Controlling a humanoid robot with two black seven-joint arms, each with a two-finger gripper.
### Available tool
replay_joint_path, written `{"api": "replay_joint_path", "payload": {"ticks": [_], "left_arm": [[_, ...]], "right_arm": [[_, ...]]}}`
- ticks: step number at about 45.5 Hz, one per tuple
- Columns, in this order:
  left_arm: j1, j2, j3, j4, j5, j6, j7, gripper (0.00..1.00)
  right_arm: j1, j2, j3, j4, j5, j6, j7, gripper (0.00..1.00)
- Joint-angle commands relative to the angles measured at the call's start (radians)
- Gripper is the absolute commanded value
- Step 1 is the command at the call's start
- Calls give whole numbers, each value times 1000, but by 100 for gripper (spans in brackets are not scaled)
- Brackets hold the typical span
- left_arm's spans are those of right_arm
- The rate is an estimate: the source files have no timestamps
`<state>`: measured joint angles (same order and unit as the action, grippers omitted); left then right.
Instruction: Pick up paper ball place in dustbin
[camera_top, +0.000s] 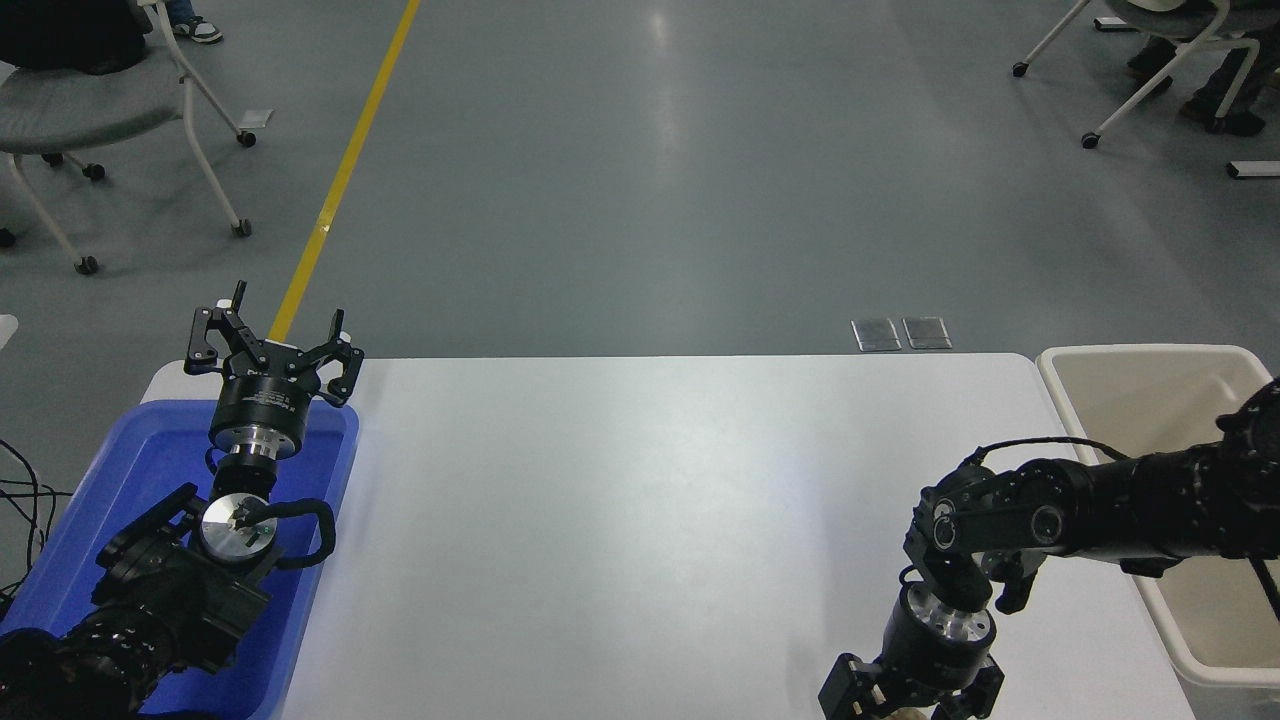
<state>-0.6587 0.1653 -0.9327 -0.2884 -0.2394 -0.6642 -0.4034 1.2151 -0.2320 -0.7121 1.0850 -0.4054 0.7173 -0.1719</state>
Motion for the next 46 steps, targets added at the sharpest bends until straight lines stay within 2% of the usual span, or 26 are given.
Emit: {"api": "replay_joint_path", "payload": {"ticks": [1, 13, 46], "left_arm": [[-1, -1, 0, 0, 0, 0, 0, 99], [1, 0, 0, 0, 0, 0, 0, 99], [1, 0, 0, 0, 0, 0, 0, 99]], "right_arm": [[-8, -1, 2, 0, 11, -102, 0, 100], [-13, -1, -13, 1, 11, -173, 0, 100], [-11, -9, -43, 38, -3, -159, -1, 98]]}}
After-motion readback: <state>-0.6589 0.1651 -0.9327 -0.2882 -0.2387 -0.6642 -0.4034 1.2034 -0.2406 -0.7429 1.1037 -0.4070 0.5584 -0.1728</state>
